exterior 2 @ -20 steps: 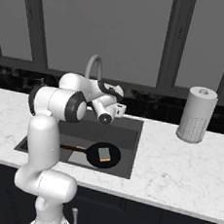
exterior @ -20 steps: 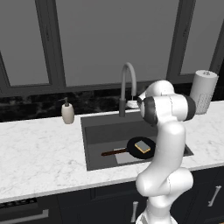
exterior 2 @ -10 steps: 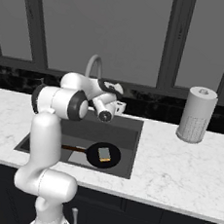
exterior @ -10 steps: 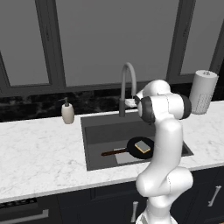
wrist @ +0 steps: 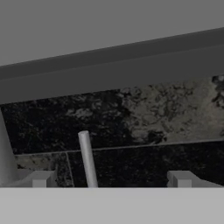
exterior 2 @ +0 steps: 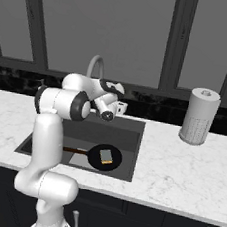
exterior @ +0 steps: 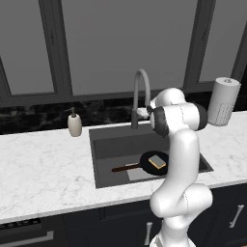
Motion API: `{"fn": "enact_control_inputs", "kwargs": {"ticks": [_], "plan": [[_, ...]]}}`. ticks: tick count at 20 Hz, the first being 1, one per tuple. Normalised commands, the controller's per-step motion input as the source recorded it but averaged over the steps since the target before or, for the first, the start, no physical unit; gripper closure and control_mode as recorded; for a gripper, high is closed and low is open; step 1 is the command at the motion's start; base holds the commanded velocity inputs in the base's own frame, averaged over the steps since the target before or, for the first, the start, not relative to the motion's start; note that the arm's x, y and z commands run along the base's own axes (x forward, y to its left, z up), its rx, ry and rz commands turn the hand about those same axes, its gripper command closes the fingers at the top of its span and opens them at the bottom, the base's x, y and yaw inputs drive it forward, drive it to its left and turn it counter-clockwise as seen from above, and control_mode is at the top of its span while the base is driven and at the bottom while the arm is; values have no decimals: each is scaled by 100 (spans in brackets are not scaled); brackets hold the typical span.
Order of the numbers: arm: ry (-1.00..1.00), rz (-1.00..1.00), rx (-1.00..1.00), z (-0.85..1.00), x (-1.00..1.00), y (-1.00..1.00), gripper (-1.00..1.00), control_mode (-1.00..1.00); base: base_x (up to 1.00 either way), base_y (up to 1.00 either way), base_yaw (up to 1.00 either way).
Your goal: Pick the pan and sponge and place them into the sink. Then turn on the water.
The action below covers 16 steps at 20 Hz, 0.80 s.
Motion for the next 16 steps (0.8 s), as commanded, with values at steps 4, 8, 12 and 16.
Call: {"fn": "enact_control_inputs", "kwargs": {"ticks": [4,8,12,16], "plan": [[0,0,0,0,11,6,-100,-100,0,0,0],[0,0,0,0,10,6,-100,-100,0,0,0],[0,0,0,0,8,3,-100,-100,0,0,0],[0,0,0,0,6,2,-100,-100,0,0,0]]}}
